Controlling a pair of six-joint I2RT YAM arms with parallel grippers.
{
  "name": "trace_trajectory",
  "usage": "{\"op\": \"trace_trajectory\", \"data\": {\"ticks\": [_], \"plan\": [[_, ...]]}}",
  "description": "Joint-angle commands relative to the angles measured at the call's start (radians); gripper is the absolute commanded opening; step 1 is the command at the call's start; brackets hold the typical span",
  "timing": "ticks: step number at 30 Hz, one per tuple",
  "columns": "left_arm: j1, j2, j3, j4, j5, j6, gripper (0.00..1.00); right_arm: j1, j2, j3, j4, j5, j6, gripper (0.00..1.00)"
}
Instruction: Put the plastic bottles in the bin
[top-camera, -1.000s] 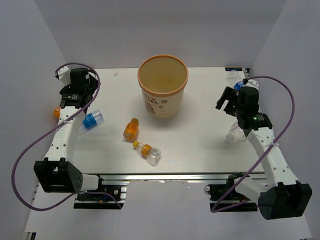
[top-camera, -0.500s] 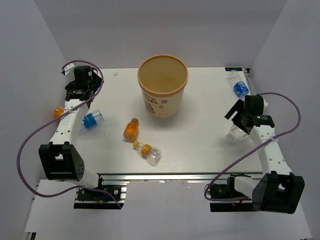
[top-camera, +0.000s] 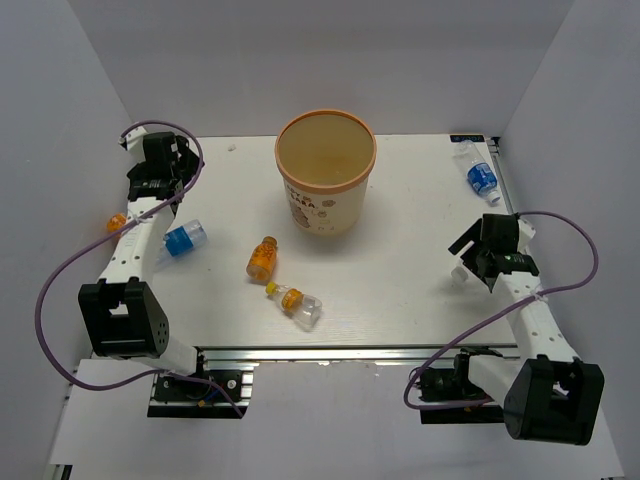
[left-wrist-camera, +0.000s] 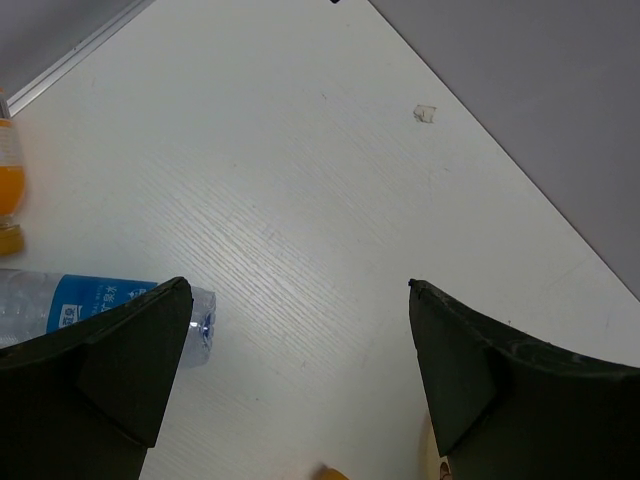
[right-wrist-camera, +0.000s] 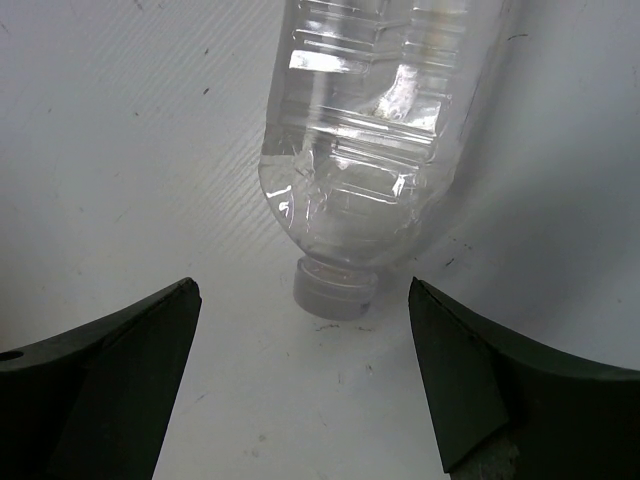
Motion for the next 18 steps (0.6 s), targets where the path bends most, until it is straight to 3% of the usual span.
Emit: {"op": "trace_trajectory", "data": {"ticks": [1, 18], "plan": [[0.002, -0.025, -0.013, 0.018, 0.017, 0.012, 0.98, 0.005, 0.021, -0.013, 0.075, 0.041, 0.030, 0.89], [0.010, -0.036, -0.022, 0.034, 0.059, 0.014, 0.98, 0.027, 0.184, -0.050, 0.105, 0.136, 0.182, 0.87]]}}
